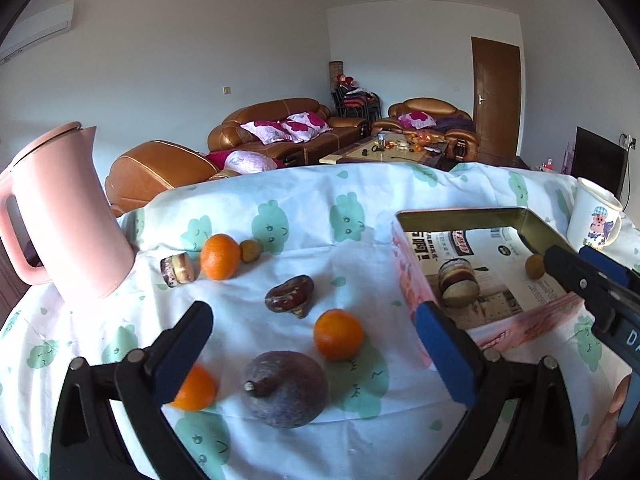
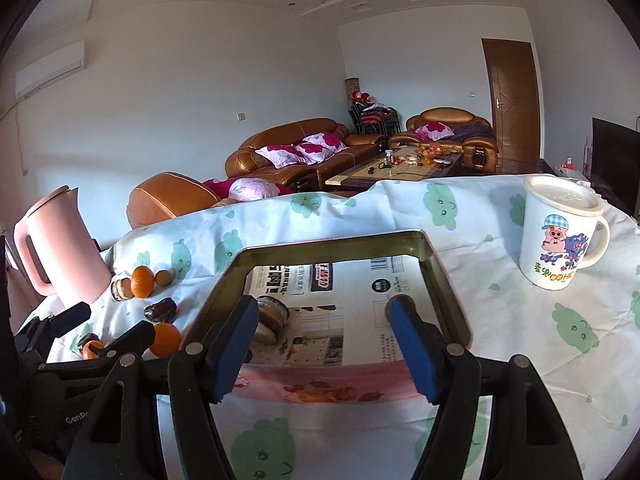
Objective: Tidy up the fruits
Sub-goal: 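Grasp the dark purple round fruit with the right tool, then grasp an orange with the left tool while the right tool holds the purple fruit, then lower the purple fruit and the orange into the tin box and open both tools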
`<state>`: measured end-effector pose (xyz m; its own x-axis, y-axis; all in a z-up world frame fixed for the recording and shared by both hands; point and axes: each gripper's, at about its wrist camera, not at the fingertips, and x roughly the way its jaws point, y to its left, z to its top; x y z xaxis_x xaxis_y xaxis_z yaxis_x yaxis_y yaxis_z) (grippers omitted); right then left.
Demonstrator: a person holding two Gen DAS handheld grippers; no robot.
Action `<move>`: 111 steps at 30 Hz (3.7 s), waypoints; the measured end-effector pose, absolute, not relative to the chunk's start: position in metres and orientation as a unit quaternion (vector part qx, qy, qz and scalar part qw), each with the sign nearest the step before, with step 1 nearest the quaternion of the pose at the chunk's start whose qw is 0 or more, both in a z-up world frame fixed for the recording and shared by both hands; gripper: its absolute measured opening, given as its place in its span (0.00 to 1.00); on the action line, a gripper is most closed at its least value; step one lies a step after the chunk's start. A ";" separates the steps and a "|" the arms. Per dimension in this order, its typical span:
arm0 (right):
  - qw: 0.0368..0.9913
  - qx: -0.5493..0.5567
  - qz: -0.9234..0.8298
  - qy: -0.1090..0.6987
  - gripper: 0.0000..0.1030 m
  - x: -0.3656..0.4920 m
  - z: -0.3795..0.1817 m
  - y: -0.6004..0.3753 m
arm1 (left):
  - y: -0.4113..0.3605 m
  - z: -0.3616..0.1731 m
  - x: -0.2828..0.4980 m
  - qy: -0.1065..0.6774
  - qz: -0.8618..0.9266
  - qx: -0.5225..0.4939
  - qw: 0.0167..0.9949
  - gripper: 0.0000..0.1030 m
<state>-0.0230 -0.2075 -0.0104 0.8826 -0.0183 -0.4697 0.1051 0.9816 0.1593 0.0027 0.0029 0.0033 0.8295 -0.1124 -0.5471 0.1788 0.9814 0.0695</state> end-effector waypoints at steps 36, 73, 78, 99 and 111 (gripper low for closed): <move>0.894 0.028 0.139 0.425 0.52 0.048 -0.056 -0.020 | 0.155 0.014 0.020 0.310 -0.001 0.012 0.951 0.96; 0.945 0.056 0.103 0.305 0.52 -0.006 -0.006 -0.102 | 0.110 -0.037 0.001 0.463 -0.161 -0.017 0.871 0.41; 0.946 0.058 0.105 0.301 0.52 -0.008 -0.004 -0.102 | 0.113 -0.038 0.018 0.462 -0.138 -0.032 0.876 0.50; 0.956 0.077 0.063 0.277 0.52 -0.007 0.007 -0.139 | 0.093 -0.020 0.017 0.370 -0.119 -0.010 0.921 0.39; 0.958 0.066 -0.022 0.280 0.52 0.009 0.003 -0.215 | -0.002 0.018 0.023 0.315 -0.186 0.007 0.931 0.39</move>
